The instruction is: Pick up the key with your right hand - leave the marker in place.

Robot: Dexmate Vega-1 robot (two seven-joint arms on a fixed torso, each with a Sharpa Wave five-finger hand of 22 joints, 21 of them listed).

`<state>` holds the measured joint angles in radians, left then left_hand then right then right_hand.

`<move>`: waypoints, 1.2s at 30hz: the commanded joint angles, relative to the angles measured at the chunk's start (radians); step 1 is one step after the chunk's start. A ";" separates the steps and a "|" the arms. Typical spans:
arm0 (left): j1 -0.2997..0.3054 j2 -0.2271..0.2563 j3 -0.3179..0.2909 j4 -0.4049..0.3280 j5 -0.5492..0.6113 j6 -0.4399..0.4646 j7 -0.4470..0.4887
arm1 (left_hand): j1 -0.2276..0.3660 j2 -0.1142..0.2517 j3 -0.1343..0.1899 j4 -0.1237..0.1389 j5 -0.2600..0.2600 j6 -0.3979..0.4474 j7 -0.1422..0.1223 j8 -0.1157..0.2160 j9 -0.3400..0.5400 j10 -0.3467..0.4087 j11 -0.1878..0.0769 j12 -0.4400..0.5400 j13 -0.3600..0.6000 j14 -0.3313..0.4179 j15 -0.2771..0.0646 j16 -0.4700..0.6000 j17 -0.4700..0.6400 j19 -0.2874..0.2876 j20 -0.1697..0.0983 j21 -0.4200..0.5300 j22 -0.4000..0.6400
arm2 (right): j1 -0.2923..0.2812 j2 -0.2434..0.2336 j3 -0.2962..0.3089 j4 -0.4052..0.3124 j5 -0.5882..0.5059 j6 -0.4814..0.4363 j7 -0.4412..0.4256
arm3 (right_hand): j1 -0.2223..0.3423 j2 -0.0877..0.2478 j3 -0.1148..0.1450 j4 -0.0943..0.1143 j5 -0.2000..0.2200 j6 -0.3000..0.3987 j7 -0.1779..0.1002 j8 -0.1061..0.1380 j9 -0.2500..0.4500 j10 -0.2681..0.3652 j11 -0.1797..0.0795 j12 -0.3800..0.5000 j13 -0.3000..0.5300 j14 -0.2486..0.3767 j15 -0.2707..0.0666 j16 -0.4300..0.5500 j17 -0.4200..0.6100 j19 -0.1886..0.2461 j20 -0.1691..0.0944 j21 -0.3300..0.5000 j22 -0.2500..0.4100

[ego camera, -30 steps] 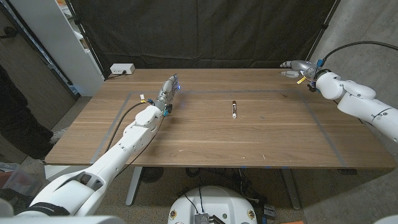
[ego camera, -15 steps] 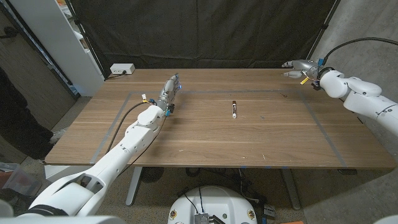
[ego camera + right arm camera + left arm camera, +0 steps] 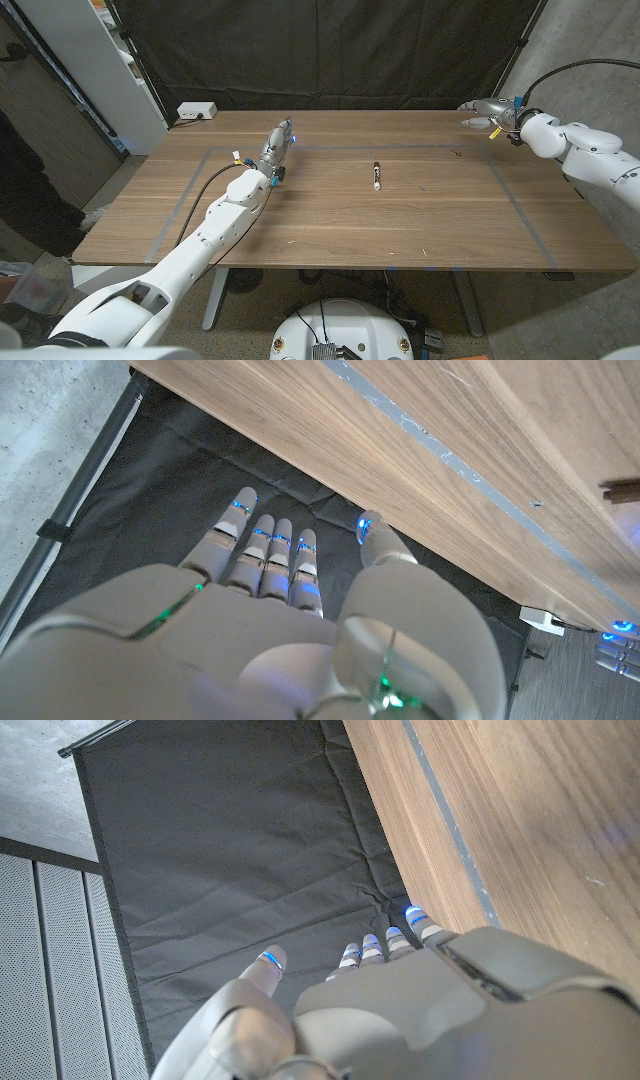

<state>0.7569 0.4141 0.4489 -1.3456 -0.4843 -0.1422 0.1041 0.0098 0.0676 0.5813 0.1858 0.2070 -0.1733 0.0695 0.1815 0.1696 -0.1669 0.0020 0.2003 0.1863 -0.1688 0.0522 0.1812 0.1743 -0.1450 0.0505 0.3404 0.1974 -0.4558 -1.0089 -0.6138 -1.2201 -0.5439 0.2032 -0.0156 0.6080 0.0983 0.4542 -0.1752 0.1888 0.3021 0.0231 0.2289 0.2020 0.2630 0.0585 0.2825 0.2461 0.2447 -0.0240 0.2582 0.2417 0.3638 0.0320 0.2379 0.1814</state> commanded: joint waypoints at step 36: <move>0.005 -0.010 0.034 -0.079 0.007 0.066 0.047 | -0.011 0.093 -0.016 0.003 0.008 -0.021 -0.011 0.005 0.005 -0.037 0.003 0.007 0.002 -0.067 0.003 0.006 0.007 0.000 0.009 -0.003 0.003 | 0.050 0.015 -0.104 0.120 -0.247 0.021 -0.136 | 0.221 -0.050 0.055 -0.008 0.032 0.064 -0.035 0.022 0.004 0.033 -0.057 0.000 -0.006 0.050 -0.059 -0.018 -0.015 0.075 -0.016 0.011 0.001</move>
<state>0.7694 0.4083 0.4770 -1.4249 -0.4767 -0.0838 0.1494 0.0099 0.0676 0.5691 0.1903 0.2109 -0.1697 0.0658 0.1815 0.1696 -0.1669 0.0020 0.2003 0.1863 -0.1688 0.0522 0.1812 0.1794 -0.1414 0.0541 0.3404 0.1974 -0.4269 -1.0065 -0.6884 -1.1324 -0.7489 0.2170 -0.1438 0.8204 0.0543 0.5073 -0.1886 0.2151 0.3540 -0.0109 0.2447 0.2020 0.2945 0.0159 0.2825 0.2416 0.2881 -0.0412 0.2428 0.2229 0.4262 0.0161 0.2458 0.1816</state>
